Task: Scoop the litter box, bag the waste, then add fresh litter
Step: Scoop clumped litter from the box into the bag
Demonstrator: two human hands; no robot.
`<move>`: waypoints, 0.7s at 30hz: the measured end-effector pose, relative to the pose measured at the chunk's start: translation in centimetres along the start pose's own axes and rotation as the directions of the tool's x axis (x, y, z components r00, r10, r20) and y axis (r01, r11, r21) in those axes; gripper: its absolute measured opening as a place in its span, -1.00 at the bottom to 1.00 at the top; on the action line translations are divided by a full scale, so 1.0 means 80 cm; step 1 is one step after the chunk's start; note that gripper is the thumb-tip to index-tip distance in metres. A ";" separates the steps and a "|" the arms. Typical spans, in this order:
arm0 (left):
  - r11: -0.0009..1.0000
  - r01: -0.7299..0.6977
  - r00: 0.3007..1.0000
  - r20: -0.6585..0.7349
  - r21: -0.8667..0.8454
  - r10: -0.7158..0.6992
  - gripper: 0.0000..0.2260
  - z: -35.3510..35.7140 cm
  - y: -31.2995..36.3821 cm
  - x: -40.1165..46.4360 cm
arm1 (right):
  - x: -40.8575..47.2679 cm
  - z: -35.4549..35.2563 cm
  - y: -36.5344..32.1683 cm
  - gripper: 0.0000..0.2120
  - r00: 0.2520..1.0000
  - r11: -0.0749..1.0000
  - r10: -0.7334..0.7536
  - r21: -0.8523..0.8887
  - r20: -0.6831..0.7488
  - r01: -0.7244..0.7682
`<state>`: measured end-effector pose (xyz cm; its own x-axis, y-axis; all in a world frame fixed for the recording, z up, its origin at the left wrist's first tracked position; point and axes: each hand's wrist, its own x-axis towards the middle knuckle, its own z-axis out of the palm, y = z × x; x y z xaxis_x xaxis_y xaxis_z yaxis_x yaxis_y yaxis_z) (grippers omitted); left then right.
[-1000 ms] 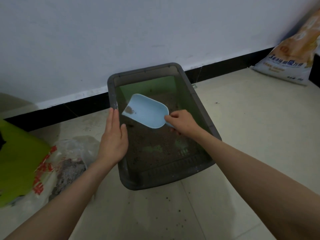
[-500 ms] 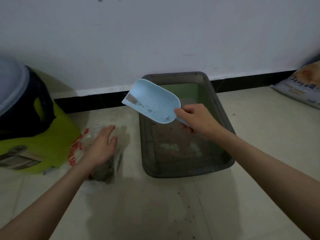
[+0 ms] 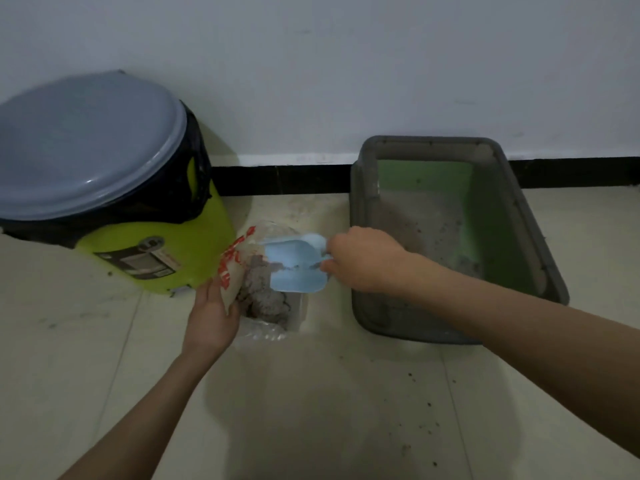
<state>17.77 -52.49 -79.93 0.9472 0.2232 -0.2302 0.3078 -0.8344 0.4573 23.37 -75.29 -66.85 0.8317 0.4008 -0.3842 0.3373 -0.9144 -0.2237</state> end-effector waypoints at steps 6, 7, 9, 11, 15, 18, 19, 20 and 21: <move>0.995 -0.072 0.997 -0.022 -0.072 0.071 -0.50 -0.001 0.017 0.002 | 0.014 0.003 -0.036 -0.78 0.998 0.948 -0.060 -0.311 0.027 0.065; 0.994 -0.085 0.996 -0.024 -0.074 0.084 -0.50 -0.002 0.020 0.002 | 0.013 0.002 -0.031 -0.79 0.998 0.948 -0.064 -0.314 -0.005 0.059; 0.991 -0.112 0.994 -0.026 -0.078 0.110 -0.50 -0.004 0.027 0.001 | 0.005 -0.004 -0.014 -0.79 0.996 0.965 -0.049 -0.262 -0.081 0.026; 0.984 -0.154 0.988 -0.031 -0.091 0.152 -0.51 -0.005 0.038 0.000 | -0.005 -0.015 0.013 -0.77 0.985 0.997 0.037 -0.055 -0.168 -0.046; 0.958 -0.276 0.961 -0.038 -0.076 0.273 -0.57 -0.007 0.080 -0.002 | -0.030 -0.041 0.084 -0.65 0.903 0.920 0.267 0.367 -0.335 -0.135; 0.912 -0.409 0.910 0.062 -0.018 0.410 -0.56 -0.002 0.126 -0.005 | -0.052 -0.043 0.134 -0.65 0.832 0.795 0.421 0.589 -0.361 -0.147; 0.884 -0.467 0.879 0.117 0.012 0.463 -0.54 0.003 0.141 -0.006 | -0.060 -0.038 0.149 -0.67 0.815 0.744 0.468 0.651 -0.343 -0.153; 0.858 -0.512 0.849 0.176 0.039 0.498 -0.52 0.008 0.157 -0.007 | -0.068 -0.030 0.160 -0.69 0.799 0.704 0.508 0.689 -0.323 -0.169; 0.845 -0.533 0.829 0.230 0.051 0.509 -0.51 0.014 0.173 -0.008 | -0.073 -0.019 0.171 -0.69 0.785 0.678 0.540 0.709 -0.303 -0.193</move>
<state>21.34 -64.72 -74.41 0.9217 -0.3554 -0.1553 -0.2490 -0.8493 0.4656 23.77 -90.27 -66.31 0.9688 -0.1960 -0.1514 -0.2444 -0.6577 -0.7125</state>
